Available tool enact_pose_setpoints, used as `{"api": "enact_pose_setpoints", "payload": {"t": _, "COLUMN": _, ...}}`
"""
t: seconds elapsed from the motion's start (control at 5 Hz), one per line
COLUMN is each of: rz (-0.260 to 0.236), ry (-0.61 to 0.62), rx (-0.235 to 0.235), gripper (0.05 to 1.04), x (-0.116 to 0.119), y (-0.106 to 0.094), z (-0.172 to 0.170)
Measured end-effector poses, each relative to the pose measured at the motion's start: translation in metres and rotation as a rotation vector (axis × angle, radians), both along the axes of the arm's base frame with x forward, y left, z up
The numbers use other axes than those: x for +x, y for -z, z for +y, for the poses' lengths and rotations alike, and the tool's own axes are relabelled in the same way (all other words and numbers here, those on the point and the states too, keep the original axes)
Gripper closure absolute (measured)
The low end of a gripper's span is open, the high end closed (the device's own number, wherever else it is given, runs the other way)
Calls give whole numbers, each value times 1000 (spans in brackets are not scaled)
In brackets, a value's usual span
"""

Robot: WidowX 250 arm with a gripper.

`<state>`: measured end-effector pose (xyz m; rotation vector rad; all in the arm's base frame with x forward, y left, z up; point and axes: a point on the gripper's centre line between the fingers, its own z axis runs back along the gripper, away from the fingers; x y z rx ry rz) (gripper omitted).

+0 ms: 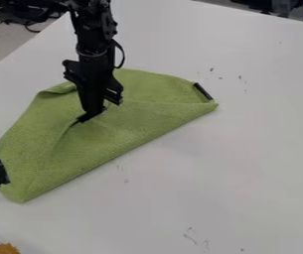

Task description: Unnfold the cloth from top left to bottom right

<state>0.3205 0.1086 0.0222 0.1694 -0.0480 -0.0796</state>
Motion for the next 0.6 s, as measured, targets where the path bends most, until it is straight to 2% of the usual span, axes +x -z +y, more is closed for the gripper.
{"api": "enact_pose_setpoints", "payload": {"t": 0.2, "rz": 1, "ry": 1, "rx": -2, "gripper": 1012, "x": 0, "y": 0, "z": -1}}
{"api": "enact_pose_setpoints", "payload": {"t": 0.4, "rz": -2, "ry": 2, "rx": -3, "gripper": 869, "x": 0, "y": 1, "z": -2}}
{"api": "enact_pose_setpoints", "payload": {"t": 0.6, "rz": 3, "ry": 1, "rx": -8, "gripper": 619, "x": -2, "y": 3, "z": -3}}
